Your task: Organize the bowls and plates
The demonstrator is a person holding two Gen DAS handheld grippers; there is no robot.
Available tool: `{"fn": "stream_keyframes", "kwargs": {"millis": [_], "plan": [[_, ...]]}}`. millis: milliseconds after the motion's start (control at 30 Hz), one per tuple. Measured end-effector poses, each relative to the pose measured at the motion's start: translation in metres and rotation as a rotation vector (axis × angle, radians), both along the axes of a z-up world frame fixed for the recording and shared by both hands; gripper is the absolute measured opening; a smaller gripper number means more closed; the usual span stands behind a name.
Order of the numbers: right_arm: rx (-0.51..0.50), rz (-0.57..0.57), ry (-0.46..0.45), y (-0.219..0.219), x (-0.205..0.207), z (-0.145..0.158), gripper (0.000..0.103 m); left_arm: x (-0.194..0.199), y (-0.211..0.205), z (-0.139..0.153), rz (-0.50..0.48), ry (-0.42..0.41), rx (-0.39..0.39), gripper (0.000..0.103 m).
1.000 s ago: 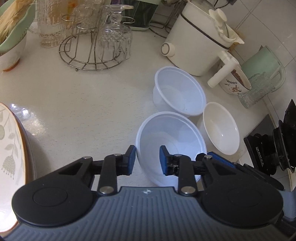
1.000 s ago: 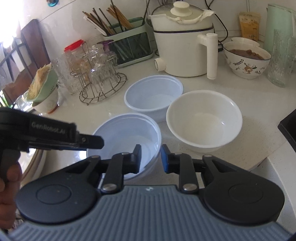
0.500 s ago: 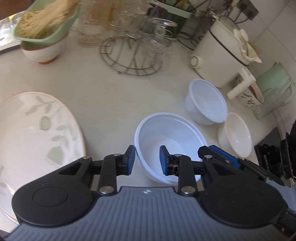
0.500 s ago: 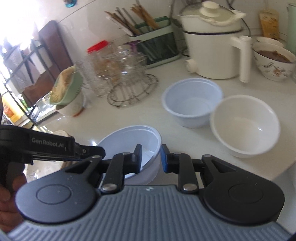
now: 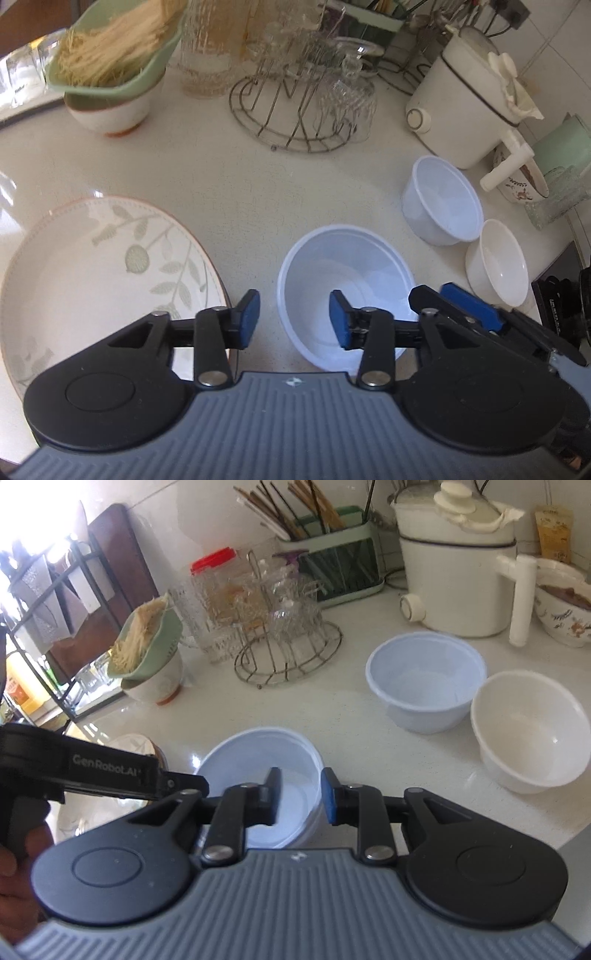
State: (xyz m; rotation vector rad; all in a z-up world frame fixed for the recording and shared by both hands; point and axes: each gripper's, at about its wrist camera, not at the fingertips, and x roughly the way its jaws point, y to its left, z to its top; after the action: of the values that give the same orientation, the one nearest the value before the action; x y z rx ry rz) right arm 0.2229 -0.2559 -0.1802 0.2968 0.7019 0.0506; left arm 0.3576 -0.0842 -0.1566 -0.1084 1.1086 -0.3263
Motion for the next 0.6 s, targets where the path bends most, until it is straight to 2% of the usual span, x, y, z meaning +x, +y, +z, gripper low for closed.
{"fn": "stream_keyframes", "kwargs": {"millis": [67, 300, 600], "plan": [[0.011, -0.019, -0.011, -0.004, -0.004, 0.006, 0.054, -0.001, 0.000, 0.007, -0.011, -0.013, 0.001, 0.050], [0.008, -0.040, -0.075, -0.010, -0.022, 0.038, 0.054, -0.017, -0.005, 0.040, -0.052, -0.084, -0.002, 0.051], [-0.031, -0.029, -0.102, -0.024, -0.057, 0.076, 0.054, -0.050, -0.014, 0.079, -0.055, -0.163, -0.034, 0.051]]}}
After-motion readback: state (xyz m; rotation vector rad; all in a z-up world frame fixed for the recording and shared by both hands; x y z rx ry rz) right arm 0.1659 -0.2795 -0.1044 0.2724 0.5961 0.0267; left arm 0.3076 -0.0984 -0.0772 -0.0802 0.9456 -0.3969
